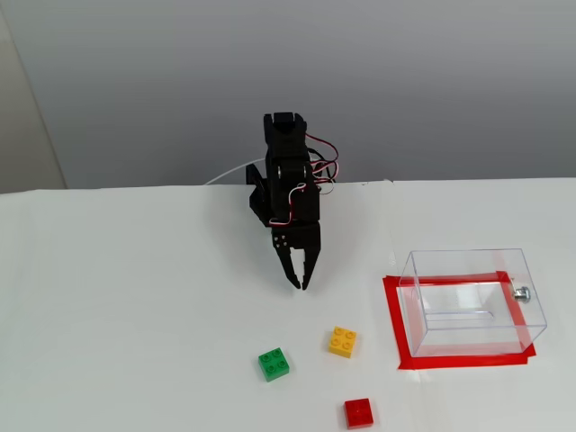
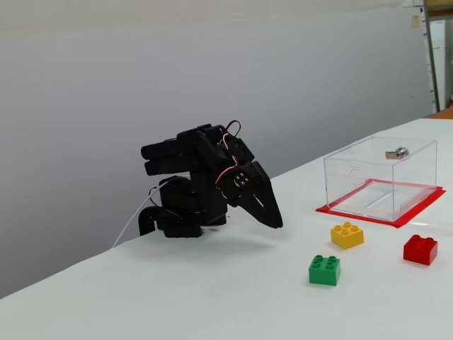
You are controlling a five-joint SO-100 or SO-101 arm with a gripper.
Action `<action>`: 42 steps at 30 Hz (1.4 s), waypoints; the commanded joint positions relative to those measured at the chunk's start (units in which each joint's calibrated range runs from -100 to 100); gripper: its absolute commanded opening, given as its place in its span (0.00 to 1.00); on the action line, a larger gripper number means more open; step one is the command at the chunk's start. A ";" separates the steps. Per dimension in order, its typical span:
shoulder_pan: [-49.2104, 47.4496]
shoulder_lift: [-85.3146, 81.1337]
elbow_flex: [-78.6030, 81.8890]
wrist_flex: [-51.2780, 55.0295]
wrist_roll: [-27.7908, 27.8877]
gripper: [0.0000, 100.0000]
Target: Pick the red lego brick and place it into the transparent box
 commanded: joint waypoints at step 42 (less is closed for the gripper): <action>-16.53 81.90 -73.49 -15.92 -0.26 0.01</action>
